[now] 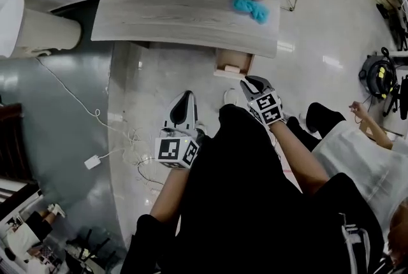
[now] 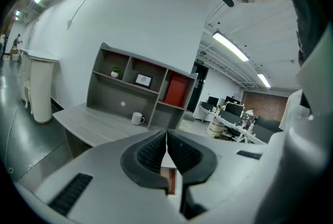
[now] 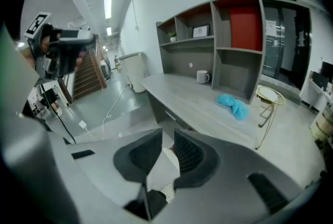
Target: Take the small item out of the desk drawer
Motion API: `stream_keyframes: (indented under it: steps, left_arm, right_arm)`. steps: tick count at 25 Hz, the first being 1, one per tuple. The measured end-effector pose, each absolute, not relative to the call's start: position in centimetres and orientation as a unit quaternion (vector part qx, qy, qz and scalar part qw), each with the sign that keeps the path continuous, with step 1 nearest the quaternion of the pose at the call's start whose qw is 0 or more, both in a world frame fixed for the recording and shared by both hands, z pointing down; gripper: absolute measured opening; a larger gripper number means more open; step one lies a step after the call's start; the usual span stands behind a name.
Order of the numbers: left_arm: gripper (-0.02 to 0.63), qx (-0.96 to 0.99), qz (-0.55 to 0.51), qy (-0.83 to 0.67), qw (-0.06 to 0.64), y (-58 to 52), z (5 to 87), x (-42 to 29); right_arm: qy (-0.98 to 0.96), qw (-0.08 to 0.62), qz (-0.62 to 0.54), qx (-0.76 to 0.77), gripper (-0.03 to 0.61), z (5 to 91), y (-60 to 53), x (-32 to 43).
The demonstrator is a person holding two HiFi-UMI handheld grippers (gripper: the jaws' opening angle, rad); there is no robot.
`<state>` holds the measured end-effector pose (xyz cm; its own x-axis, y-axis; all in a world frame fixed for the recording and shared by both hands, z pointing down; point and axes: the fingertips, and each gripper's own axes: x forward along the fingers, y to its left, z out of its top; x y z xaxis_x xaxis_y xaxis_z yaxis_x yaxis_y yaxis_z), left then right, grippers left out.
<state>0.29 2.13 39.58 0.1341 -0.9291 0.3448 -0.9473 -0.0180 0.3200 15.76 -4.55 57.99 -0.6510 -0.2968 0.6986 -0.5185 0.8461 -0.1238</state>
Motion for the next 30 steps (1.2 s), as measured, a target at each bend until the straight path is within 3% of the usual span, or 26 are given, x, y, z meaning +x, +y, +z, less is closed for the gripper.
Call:
stream_keyframes:
  steps: [14, 30]
  left_arm:
    - [0.011, 0.685, 0.017, -0.669, 0.286, -2.6, 48.4, 0.1]
    - [0.011, 0.652, 0.018, -0.679, 0.336, -3.5, 56.4, -2.9]
  right_arm:
    - [-0.833, 0.538, 0.096, 0.085, 0.120, 79.4, -8.8, 13.7]
    - [-0.789, 0.614, 0.004, -0.020, 0.161, 91.9, -8.9, 12.4]
